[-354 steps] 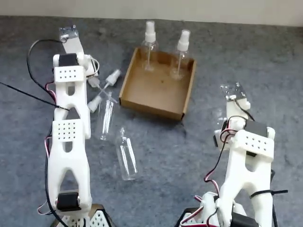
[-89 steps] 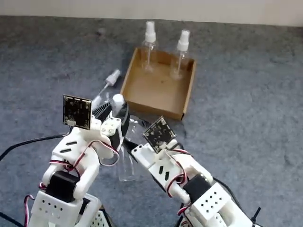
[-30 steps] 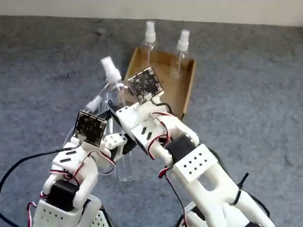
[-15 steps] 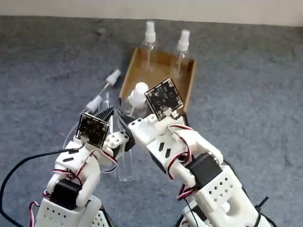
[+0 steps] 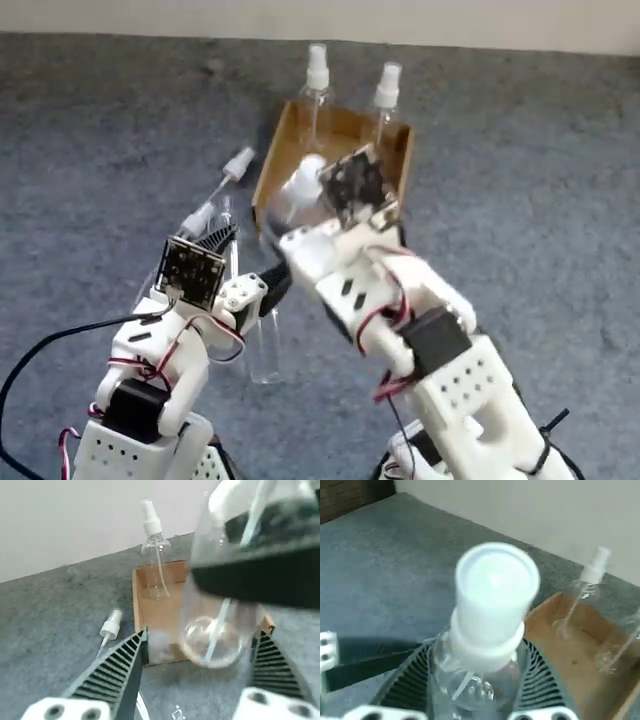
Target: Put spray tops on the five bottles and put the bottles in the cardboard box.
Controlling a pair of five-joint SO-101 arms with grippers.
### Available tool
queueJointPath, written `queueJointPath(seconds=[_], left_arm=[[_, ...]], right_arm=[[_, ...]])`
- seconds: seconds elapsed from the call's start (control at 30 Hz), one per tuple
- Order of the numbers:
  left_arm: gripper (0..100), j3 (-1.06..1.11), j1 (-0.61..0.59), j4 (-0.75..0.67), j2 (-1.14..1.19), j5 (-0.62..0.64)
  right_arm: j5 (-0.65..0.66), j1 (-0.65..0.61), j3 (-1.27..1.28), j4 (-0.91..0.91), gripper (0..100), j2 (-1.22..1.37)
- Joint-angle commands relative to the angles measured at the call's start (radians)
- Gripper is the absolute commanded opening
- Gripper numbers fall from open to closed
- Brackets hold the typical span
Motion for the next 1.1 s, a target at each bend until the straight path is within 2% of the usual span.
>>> queueJointPath(seconds=[0.0, 0.1, 0.23, 0.33, 0.43, 0.77, 1.07], left_arm=[[26, -0.013, -0.008, 0.051, 0.001, 0.003], [24, -0.015, -0.039, 0.061, 0.001, 0.003], [13, -0.019, -0.214, 0.025, 0.008, 0.005], [4, -0.03, -0.283, -0.028, 0.013, 0.008], [1, -0.05, -0.289, -0.014, 0.013, 0.008], [0, -0.058, -0.272, 0.005, 0.013, 0.008], [0, -0.058, -0.271, 0.005, 0.013, 0.006]], right_arm=[[0.014, 0.102, -0.133, -0.076, 0.3, 0.128], [0.014, 0.133, -0.222, -0.114, 0.3, 0.275], [0.015, 0.136, -0.323, -0.193, 0.3, 0.469], [0.017, 0.137, -0.384, -0.242, 0.3, 0.619], [0.06, 0.137, -0.438, -0.292, 0.3, 0.748], [0.069, 0.199, -0.657, -0.32, 0.3, 1.043], [0.066, 0.194, -0.863, -0.32, 0.3, 1.267]])
